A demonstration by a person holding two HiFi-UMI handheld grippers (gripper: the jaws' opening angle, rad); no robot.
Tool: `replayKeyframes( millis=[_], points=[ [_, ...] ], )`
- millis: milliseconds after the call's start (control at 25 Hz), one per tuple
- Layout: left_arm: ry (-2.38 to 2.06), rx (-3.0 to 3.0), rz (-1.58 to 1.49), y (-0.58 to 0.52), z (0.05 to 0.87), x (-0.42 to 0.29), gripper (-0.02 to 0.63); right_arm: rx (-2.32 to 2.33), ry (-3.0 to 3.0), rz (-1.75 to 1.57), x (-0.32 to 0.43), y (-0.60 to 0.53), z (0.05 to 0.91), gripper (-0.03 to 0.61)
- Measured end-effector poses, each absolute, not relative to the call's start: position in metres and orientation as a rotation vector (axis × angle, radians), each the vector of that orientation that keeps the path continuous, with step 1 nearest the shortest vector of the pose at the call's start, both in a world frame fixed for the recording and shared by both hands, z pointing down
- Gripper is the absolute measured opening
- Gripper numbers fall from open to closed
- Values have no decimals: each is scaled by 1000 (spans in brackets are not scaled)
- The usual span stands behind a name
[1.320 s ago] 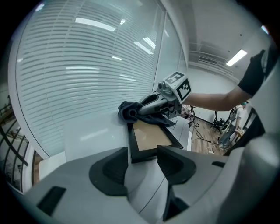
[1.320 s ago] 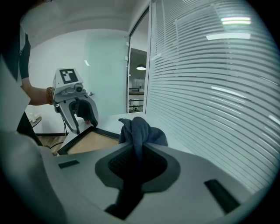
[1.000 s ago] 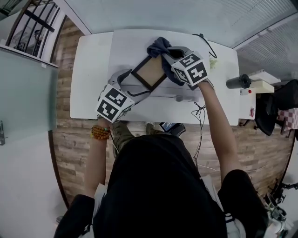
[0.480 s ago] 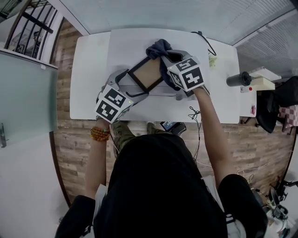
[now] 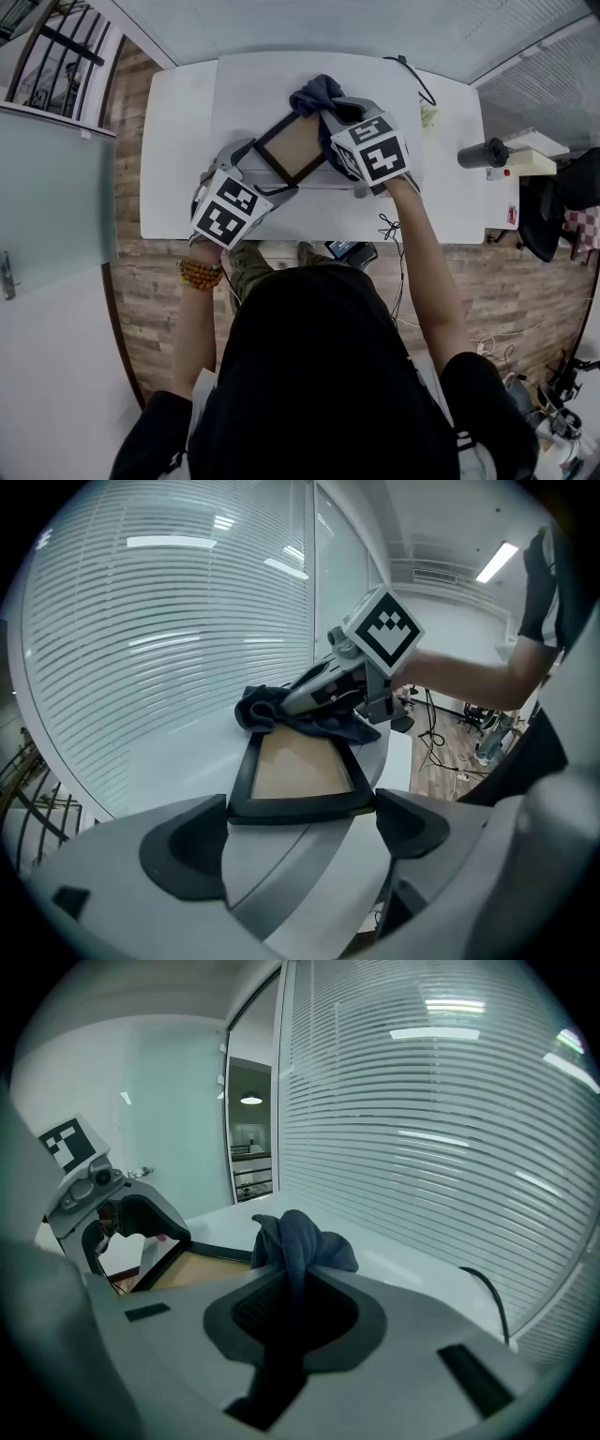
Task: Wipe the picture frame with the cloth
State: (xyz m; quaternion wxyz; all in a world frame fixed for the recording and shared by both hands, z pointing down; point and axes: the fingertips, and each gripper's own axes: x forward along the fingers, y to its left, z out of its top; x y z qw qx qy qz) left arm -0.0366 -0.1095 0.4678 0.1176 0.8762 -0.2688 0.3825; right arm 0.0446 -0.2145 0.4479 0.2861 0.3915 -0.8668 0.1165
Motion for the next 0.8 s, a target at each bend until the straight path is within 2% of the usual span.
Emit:
replayKeyframes(
  millis=[640,800],
  points=[
    [-696,2513,1188,-105,473,-40,482,1066,-2322,306,41,-207,447,29],
    [-668,2458,1259,-105,477,-41,482,1050,-2277,165,37,-202,445,29]
  ],
)
